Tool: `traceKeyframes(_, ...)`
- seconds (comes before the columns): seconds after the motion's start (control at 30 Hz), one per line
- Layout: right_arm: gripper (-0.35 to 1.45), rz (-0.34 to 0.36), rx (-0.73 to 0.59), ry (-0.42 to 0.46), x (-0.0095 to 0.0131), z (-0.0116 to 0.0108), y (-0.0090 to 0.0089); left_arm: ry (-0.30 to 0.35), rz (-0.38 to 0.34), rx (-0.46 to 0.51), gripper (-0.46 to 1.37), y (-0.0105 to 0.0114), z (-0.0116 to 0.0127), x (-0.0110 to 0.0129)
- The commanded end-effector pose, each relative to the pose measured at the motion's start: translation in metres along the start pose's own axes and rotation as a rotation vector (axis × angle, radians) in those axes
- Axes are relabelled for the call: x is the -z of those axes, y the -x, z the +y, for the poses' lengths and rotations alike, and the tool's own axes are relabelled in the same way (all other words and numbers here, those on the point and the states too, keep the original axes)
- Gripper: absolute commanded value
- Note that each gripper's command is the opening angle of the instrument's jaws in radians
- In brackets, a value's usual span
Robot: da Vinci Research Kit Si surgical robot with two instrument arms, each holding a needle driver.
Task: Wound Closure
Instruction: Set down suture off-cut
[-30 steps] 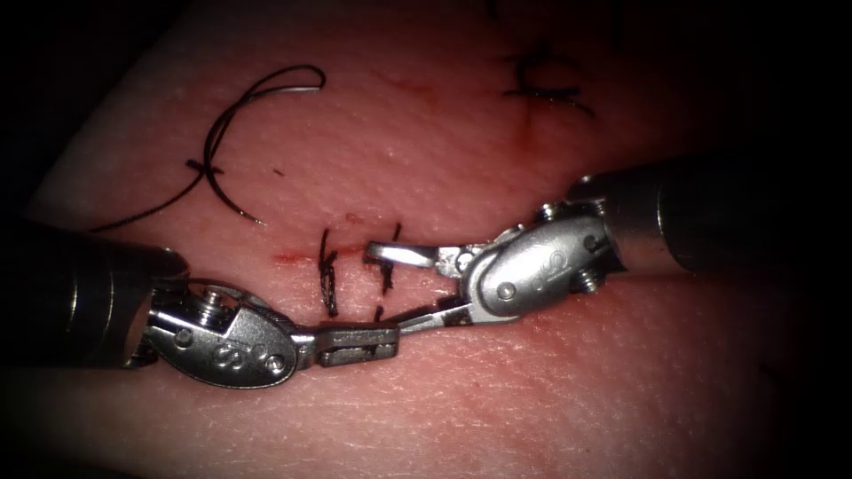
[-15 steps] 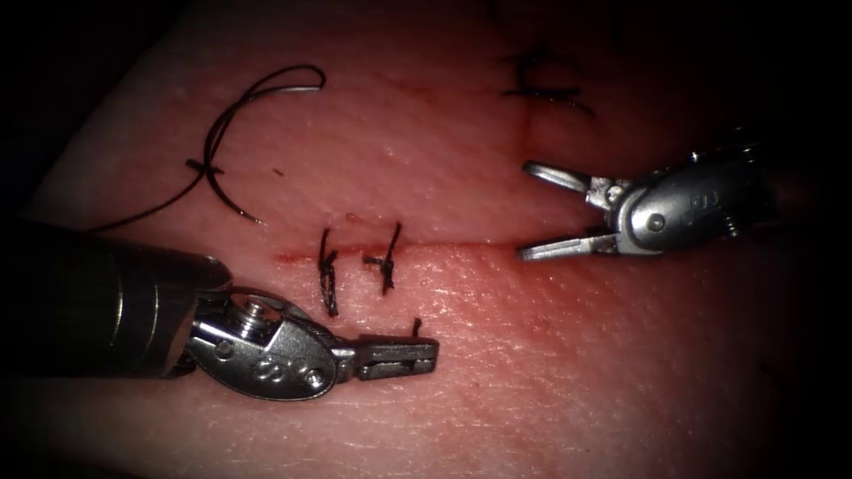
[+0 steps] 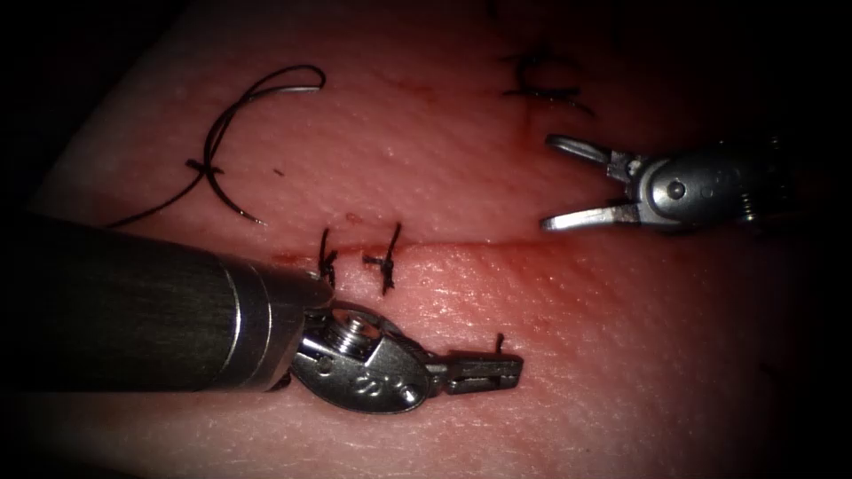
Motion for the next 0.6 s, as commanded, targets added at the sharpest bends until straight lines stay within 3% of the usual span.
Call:
traceKeyframes(0.03, 1.21, 0.000, -0.005, -0.007, 0.0000, 0.0000, 0.0000, 0.015, 0.009, 0.023, -0.35, -0.0005, 0.0007, -0.0004)
traceKeyframes(0.2, 1.21, -0.002, -0.012, -0.004, -0.0001, 0.0002, 0.0001, 0.032, 0.030, 0.049, -0.35, -0.0013, 0.0022, -0.0017)
traceKeyframes(0.4, 1.22, -0.004, -0.017, -0.004, -0.0005, 0.0000, 0.0001, 0.044, 0.042, 0.106, -0.35, -0.0004, 0.0032, -0.0026)
traceKeyframes(0.57, 1.22, -0.010, -0.015, -0.006, -0.0005, -0.0003, 0.0002, 0.059, 0.035, 0.289, -0.35, 0.0010, 0.0033, -0.0022)
traceKeyframes(0.6, 1.22, -0.012, -0.014, -0.007, -0.0006, -0.0003, 0.0002, 0.067, 0.033, 0.393, -0.35, 0.0015, 0.0033, -0.0019)
